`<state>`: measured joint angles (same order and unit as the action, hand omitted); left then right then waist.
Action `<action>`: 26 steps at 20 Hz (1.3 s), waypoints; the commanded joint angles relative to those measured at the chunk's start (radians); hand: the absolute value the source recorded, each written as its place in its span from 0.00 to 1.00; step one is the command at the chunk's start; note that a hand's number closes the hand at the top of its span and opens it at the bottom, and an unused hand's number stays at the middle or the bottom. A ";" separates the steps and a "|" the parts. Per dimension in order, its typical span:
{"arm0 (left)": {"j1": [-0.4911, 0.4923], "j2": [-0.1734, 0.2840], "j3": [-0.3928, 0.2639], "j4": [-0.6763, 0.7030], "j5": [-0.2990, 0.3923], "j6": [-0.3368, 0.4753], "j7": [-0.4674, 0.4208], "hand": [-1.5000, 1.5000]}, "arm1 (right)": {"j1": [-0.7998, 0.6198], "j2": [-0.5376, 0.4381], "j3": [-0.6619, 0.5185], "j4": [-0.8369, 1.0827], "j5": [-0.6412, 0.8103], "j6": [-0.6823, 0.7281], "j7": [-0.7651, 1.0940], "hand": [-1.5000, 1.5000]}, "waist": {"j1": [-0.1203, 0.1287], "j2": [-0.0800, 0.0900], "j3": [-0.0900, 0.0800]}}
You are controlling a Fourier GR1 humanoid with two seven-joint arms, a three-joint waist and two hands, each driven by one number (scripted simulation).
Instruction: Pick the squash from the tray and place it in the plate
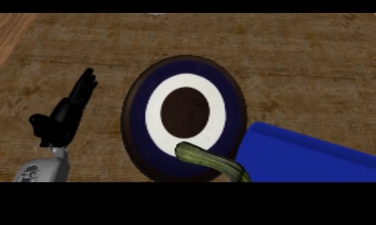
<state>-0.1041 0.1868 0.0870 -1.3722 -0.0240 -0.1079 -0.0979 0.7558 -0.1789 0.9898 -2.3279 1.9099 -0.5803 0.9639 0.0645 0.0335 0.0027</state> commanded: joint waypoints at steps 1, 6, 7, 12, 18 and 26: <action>0.011 -0.015 -0.008 0.007 -0.007 0.009 -0.007 0.50 | -0.167 0.170 0.027 -0.002 -0.083 -0.156 0.089 0.00 | 0.000 -0.009 0.002; 0.003 -0.009 -0.004 0.003 -0.010 0.016 0.016 0.50 | -0.295 0.174 -0.037 -0.009 -0.145 -0.304 0.154 0.00 | -0.021 -0.020 0.003; 0.002 -0.009 0.005 0.022 -0.006 0.015 -0.010 0.50 | -0.323 0.174 -0.027 -0.015 -0.169 -0.349 0.157 0.00 | -0.027 -0.019 0.002; 0.029 0.010 0.024 0.038 -0.007 0.012 -0.033 0.50 | -0.375 0.174 -0.083 0.067 -0.260 -0.543 0.157 0.00 | -0.045 -0.028 0.001; 0.008 0.025 0.057 0.063 0.026 -0.007 -0.020 0.50 | -0.291 -0.003 -0.073 0.224 -0.374 -0.863 0.061 0.00 | -0.079 -0.037 0.000; 0.043 -0.002 0.030 0.023 -0.003 0.024 0.004 0.50 | -0.342 -0.125 -0.092 0.304 -0.531 -0.912 -0.001 0.00 | -0.081 -0.041 0.002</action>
<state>-0.0528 0.1946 0.1259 -1.3431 -0.0190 -0.0955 -0.1183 0.4409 -0.2700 0.9091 -2.0796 1.4377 -1.3558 0.9589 -0.0117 -0.0068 0.0043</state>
